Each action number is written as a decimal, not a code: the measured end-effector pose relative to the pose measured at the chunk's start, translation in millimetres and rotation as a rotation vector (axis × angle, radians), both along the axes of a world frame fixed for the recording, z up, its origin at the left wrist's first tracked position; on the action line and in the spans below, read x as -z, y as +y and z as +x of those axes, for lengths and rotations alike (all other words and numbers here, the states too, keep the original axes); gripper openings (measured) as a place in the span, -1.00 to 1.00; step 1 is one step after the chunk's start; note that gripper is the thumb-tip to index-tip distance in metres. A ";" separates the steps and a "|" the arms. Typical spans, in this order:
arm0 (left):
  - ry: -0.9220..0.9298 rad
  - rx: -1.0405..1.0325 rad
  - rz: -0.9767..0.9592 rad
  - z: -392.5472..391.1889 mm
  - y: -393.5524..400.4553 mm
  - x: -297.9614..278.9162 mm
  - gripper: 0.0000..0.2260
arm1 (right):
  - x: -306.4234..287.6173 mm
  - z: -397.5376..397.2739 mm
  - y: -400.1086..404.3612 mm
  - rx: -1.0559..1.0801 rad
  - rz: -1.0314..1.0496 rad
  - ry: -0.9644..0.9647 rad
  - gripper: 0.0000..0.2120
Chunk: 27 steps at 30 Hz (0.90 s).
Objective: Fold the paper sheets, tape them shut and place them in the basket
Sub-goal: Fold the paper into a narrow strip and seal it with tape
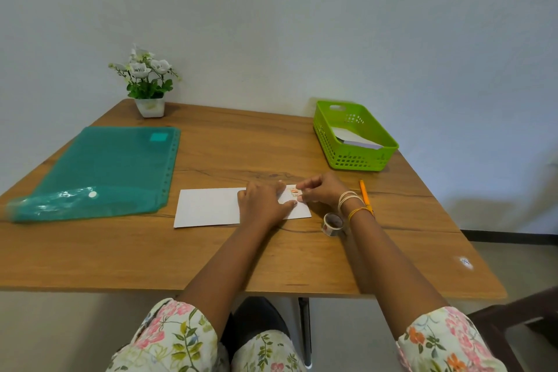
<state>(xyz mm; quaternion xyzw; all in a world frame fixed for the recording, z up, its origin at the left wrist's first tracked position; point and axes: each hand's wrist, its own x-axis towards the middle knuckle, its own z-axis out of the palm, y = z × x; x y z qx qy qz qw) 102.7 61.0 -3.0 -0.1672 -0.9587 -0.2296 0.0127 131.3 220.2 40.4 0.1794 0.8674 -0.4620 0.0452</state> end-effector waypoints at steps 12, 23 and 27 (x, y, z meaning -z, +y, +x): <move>-0.115 -0.011 -0.338 -18.3 -28.8 -38.1 -0.09 | -13.9 6.5 -15.1 -0.034 0.276 -0.036 -0.69; -0.297 -0.055 -0.098 -35.3 -37.4 -54.7 -0.56 | -7.6 13.3 -32.3 0.157 0.266 0.182 -0.80; -0.383 -0.192 0.275 -44.6 -38.2 -66.8 -0.62 | -14.7 12.8 -42.7 0.280 0.186 0.295 -0.81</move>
